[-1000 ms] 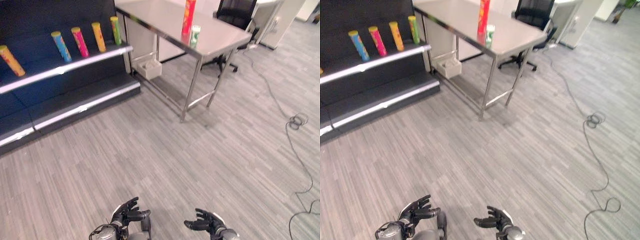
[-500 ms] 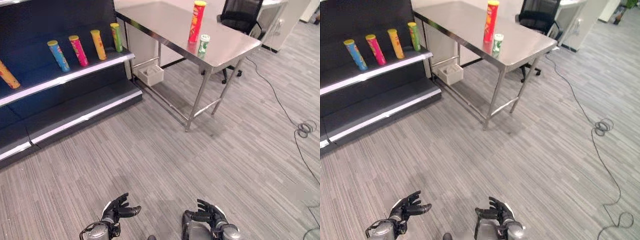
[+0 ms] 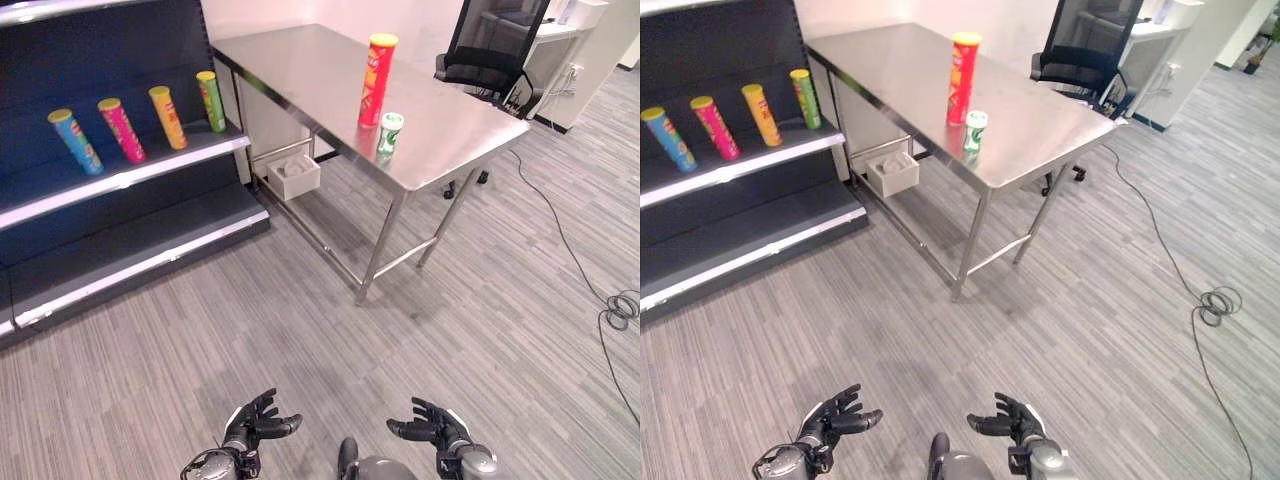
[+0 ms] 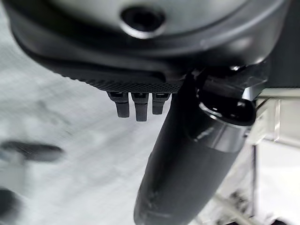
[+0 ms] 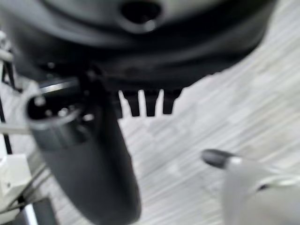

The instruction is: Put the goods on the table back onto the shelves and tidy them up.

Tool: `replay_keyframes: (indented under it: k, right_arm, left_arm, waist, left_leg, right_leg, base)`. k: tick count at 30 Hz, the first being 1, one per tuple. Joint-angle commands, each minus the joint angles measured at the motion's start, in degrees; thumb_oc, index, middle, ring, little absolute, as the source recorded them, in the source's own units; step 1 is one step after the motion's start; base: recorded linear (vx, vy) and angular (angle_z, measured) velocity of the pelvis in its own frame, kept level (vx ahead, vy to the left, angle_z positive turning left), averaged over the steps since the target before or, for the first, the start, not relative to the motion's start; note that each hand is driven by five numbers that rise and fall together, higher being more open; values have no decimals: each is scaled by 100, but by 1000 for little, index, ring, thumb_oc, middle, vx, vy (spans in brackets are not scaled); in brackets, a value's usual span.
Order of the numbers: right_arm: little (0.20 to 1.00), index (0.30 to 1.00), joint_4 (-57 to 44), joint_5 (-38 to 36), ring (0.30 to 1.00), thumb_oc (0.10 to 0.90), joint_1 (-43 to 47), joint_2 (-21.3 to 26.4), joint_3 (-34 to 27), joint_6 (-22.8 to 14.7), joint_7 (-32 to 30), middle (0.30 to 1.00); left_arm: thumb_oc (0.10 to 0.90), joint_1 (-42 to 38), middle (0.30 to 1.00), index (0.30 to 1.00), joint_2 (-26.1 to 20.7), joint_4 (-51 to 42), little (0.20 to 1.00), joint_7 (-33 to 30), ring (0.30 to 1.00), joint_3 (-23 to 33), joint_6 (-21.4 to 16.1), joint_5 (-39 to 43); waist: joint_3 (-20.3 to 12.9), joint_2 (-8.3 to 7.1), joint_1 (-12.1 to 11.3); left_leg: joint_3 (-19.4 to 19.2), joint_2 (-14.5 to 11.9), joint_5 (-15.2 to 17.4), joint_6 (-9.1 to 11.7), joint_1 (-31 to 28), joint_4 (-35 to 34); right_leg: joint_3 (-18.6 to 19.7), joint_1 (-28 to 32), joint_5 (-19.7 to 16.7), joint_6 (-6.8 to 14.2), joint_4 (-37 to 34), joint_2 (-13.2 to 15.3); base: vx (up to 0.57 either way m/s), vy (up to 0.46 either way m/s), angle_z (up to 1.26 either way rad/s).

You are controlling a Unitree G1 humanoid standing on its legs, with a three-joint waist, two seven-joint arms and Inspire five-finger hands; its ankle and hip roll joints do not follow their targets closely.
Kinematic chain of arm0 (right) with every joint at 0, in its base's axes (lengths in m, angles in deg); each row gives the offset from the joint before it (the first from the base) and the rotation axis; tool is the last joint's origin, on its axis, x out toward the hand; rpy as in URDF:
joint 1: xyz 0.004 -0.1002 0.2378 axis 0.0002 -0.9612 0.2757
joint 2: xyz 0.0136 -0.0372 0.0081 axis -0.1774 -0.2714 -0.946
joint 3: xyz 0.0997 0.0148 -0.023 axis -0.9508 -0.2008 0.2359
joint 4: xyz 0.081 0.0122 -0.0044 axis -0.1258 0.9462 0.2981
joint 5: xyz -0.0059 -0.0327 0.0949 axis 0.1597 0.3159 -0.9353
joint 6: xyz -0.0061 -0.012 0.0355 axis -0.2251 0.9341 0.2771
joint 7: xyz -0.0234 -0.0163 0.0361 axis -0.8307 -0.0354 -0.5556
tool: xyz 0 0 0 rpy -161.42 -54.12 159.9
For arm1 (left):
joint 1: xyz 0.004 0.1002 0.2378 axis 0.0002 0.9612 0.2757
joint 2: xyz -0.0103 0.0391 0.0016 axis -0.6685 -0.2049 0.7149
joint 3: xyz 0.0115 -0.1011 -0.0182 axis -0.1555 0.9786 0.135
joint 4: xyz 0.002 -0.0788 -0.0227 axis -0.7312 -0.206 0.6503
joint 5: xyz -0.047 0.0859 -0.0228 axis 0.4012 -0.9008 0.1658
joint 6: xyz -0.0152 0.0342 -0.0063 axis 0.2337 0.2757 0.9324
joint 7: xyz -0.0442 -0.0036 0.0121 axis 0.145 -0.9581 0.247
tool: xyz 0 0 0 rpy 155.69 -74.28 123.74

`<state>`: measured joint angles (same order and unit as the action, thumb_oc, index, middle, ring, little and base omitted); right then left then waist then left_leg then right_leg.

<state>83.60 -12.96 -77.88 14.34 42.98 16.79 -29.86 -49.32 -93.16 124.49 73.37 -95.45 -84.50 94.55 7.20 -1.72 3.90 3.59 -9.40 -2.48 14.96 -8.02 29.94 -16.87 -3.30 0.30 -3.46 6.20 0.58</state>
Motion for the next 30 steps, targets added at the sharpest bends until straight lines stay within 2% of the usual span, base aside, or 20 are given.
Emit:
replay_keyframes:
  k: [1,2,3,4,6,8,9,10,11,13,14,16,17,18,20,21,23,24,26,30]
  right_arm:
    - [900,900,-375,-65,900,800,48,133,398,-240,96,900]
    - [900,900,-375,-65,900,800,48,133,398,-240,96,900]
    - [900,900,-317,-20,900,800,128,164,468,-241,36,900]
    - [900,900,-278,-34,900,800,171,160,463,-247,33,900]
    - [900,900,-356,-46,900,800,155,186,463,-253,49,900]
    - [900,900,-443,-66,900,800,132,171,466,-262,57,900]
    - [900,900,-443,-66,900,800,132,171,466,-262,57,900]
    - [900,900,-440,-42,900,800,104,157,499,-273,59,900]
    - [900,900,-444,-31,900,800,92,141,508,-286,72,900]
    - [900,900,-456,-10,900,800,51,116,529,-305,91,900]
    - [900,900,-473,-9,900,800,35,113,505,-309,96,900]
    - [900,900,-486,1,900,800,13,109,479,-293,112,900]
    - [900,900,-451,6,900,800,-3,100,463,-277,107,900]
    - [900,900,-471,1,900,800,-9,101,463,-270,99,900]
    - [900,900,-346,27,900,800,15,96,348,-238,58,900]
    - [900,900,-293,18,900,800,34,75,278,-245,44,900]
    - [900,900,-314,8,900,800,80,81,218,-254,14,900]
    - [900,900,-314,8,900,800,80,81,218,-254,14,900]
    - [900,900,-417,-1,900,800,211,110,162,-246,-70,900]
    - [900,900,-420,-23,900,800,211,110,125,-228,-106,900]
  left_arm:
    - [800,-350,900,900,-460,-430,900,75,900,0,-272,227]
    - [800,-350,900,900,-460,-430,900,75,900,0,-272,227]
    - [800,-347,900,900,-471,-477,900,50,900,-15,-278,240]
    - [800,-331,900,900,-449,-467,900,50,900,-30,-281,240]
    - [800,-274,900,900,-451,-485,900,89,900,-41,-296,248]
    - [800,-222,900,900,-469,-451,900,96,900,-71,-301,226]
    - [800,-222,900,900,-469,-451,900,96,900,-71,-301,226]
    - [800,-191,900,900,-449,-374,900,81,900,-73,-312,200]
    - [800,-170,900,900,-437,-342,900,61,900,-77,-320,152]
    - [800,-155,900,900,-427,-306,900,68,900,-139,-344,119]
    - [800,-155,900,900,-433,-320,900,65,900,-167,-343,60]
    - [800,-142,900,900,-451,-329,900,69,900,-180,-324,-17]
    - [800,-110,900,900,-447,-345,900,85,900,-168,-334,-24]
    - [800,-88,900,900,-449,-346,900,81,900,-179,-337,-30]
    - [800,-37,900,900,-456,-331,900,29,900,-193,-332,-144]
    - [800,-43,900,900,-487,-303,900,28,900,-172,-313,-196]
    - [800,-81,900,900,-568,-334,900,9,900,-151,-314,-209]
    - [800,-81,900,900,-569,-334,900,9,900,-151,-314,-209]
    - [800,-216,900,900,-674,-389,900,-9,900,-112,-320,-134]
    - [800,-304,900,900,-778,-381,900,-16,900,-114,-339,-181]
  waist:
    - [20,-119,47]
    - [19,-117,49]
    - [243,-231,-140]
    - [286,-250,-220]
    - [312,-293,-284]
    - [324,-258,-370]
    - [324,-258,-370]
    - [279,-148,-420]
    - [258,-74,-495]
    - [209,11,-521]
    - [188,42,-478]
    - [140,109,-439]
    - [62,171,-439]
    - [2,206,-465]
    - [-167,140,-480]
    - [-180,109,-497]
    - [-106,152,-486]
    - [-113,148,-499]
    - [174,216,-393]
    - [209,228,-315]
  left_leg:
    - [-386,233,-985,-511,237,164]
    - [-384,231,-983,-510,239,168]
    - [-561,185,-821,-763,673,812]
    - [-665,246,-663,-855,940,561]
    - [-913,111,-541,-895,1308,144]
    - [-1154,-105,-505,-929,1292,-1281]
    - [-1155,-104,-506,-929,1291,-1282]
    - [-1062,-34,-567,-899,1205,-2469]
    - [-836,71,-763,-868,1282,-3037]
    - [-626,205,-940,-717,1512,-3494]
    - [-790,220,-914,-676,1680,-3494]
    - [-1226,226,-1035,-680,1578,-3494]
    - [-1287,267,-957,-765,1433,-3494]
    - [-1150,347,-963,-806,1388,-3494]
    - [-1192,531,-690,-1001,1104,-3494]
    - [-1305,596,-537,-1152,983,-3494]
    - [-1393,674,-330,-1332,770,-3494]
    - [-1407,676,-328,-1334,776,-3494]
    - [-1306,780,-196,-1522,538,-3494]
    - [-1202,805,-38,-1500,446,-3494]
  right_leg:
    - [461,115,-841,799,-1120,306]
    - [459,114,-841,799,-1120,304]
    - [563,356,-646,689,-1120,276]
    - [657,440,-594,704,-1120,279]
    - [755,568,-531,742,-1120,313]
    - [805,721,-428,821,-1120,306]
    - [805,721,-428,821,-1120,306]
    - [851,835,-250,862,-1120,255]
    - [891,952,-184,883,-1120,197]
    - [945,1137,-38,862,-1120,122]
    - [970,1237,32,868,-1120,120]
    - [1078,1404,110,876,-1120,106]
    - [1116,1478,192,899,-1120,122]
    - [1106,1533,261,942,-1120,178]
    - [1159,1694,173,1133,-1120,530]
    - [1196,1644,127,1217,-813,690]
    - [1328,1068,-108,1342,311,804]
    - [1345,1042,-95,1345,338,809]
    - [1514,166,-724,1405,1614,819]
    - [1330,-115,-582,1310,1249,957]
  base:
    - [92,-127,-3]
    - [229,-292,-12]
    - [220,-200,-4]
    - [303,-216,10]
    - [245,-42,-17]
    - [246,30,-62]
    - [305,115,-51]
    - [327,121,-40]
    - [429,150,-24]
    - [322,90,-25]
    - [316,114,-43]
    - [309,163,-31]
    - [308,207,-24]
    - [391,298,-31]
    - [376,299,-53]
    - [237,226,-64]
    - [126,193,-48]
    - [44,156,-36]
    - [22,204,-8]
    - [123,46,18]
